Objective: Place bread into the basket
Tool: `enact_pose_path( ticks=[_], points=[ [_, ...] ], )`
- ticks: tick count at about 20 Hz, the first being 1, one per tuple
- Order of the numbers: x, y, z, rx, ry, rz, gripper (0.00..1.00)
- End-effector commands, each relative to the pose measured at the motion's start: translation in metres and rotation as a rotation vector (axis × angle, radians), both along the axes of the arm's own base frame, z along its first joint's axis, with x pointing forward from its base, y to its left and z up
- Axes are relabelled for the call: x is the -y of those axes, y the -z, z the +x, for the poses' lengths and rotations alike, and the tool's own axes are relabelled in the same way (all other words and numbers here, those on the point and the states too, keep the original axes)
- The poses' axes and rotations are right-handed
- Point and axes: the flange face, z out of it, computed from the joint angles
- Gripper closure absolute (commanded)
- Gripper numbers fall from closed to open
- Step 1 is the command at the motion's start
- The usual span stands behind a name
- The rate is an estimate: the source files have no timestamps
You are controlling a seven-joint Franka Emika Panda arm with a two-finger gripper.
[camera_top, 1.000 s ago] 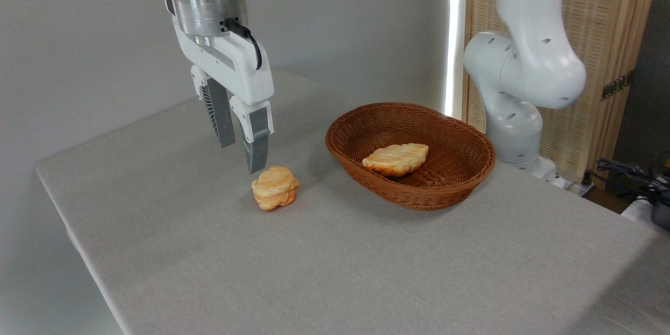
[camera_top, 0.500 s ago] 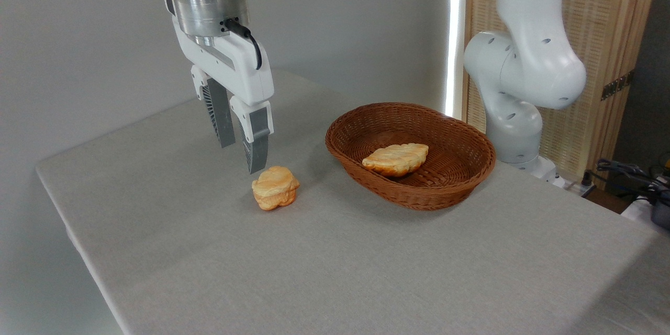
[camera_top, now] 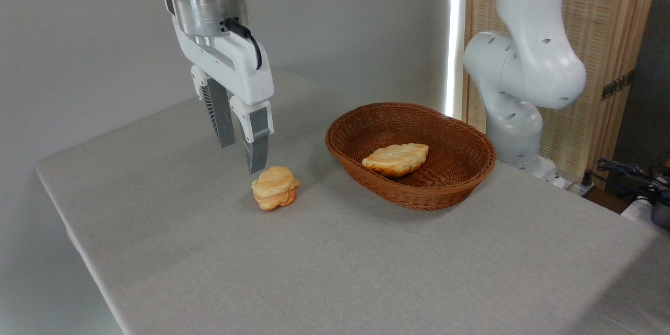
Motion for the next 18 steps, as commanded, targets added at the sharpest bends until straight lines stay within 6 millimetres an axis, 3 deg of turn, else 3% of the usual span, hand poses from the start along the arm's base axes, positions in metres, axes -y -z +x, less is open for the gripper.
enact_pose_path(
  ticks=[1,13,18],
  points=[
    [0.0,0.0,-0.003,-0.004,-0.02,-0.014,0.0],
    [0.002,0.002,-0.006,-0.031,-0.006,-0.006,0.0],
    [0.015,0.008,-0.008,-0.044,0.023,0.004,0.0]
  ],
)
